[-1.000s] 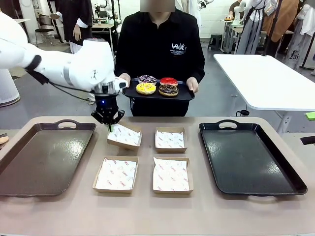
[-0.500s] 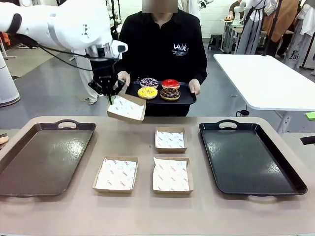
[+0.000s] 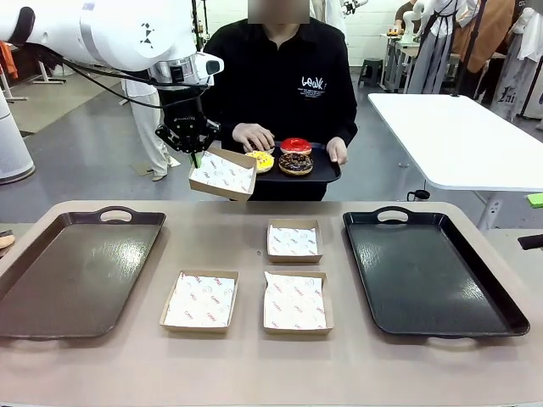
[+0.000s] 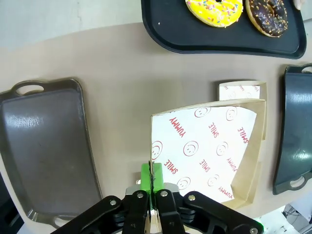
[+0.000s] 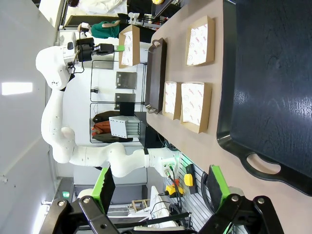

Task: Individually package the donuts and arrange them on the tray.
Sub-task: Pick up one Paper togo box, then place the picked Paper togo box on the Handle tray while simultaneously picking up another Paper togo box from the table with the other hand.

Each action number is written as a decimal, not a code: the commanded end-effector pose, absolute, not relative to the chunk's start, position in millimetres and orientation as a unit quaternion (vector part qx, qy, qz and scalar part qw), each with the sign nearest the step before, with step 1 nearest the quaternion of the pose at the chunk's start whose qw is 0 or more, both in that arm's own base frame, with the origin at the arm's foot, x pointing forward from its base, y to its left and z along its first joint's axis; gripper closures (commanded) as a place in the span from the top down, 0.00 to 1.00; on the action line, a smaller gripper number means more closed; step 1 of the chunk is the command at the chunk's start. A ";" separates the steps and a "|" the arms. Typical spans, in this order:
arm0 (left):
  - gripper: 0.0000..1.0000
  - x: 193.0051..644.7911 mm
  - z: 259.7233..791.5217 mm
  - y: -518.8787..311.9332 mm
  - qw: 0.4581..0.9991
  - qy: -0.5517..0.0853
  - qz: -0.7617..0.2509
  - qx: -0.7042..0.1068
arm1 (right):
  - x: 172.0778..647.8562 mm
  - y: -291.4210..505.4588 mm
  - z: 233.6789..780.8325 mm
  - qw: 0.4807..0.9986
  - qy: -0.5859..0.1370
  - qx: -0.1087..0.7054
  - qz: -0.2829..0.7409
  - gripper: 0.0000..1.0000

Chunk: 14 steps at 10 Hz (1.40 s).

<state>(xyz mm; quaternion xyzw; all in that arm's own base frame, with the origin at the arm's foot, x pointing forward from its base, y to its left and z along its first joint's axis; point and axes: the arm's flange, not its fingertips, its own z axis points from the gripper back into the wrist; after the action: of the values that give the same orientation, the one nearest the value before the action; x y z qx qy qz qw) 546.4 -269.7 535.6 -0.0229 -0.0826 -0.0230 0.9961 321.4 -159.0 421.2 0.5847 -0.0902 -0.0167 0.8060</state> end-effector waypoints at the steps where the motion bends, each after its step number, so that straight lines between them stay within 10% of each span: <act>1: 0.00 545.6 536.1 -267.8 0.996 -0.082 -0.021 -0.024 | 321.5 -159.5 421.7 0.803 -0.092 0.589 -0.016 1.00; 14: 0.00 545.6 536.1 -267.8 0.996 -0.082 -0.021 -0.024 | 321.5 -159.5 421.7 0.803 -0.092 0.589 -0.016 1.00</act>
<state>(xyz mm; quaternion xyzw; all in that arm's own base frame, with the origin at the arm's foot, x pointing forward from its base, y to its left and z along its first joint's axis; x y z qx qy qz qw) 546.5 -269.6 535.5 -0.0229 -0.0826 -0.0229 0.9961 321.4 -159.0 421.2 0.5847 -0.0902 -0.0167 0.8060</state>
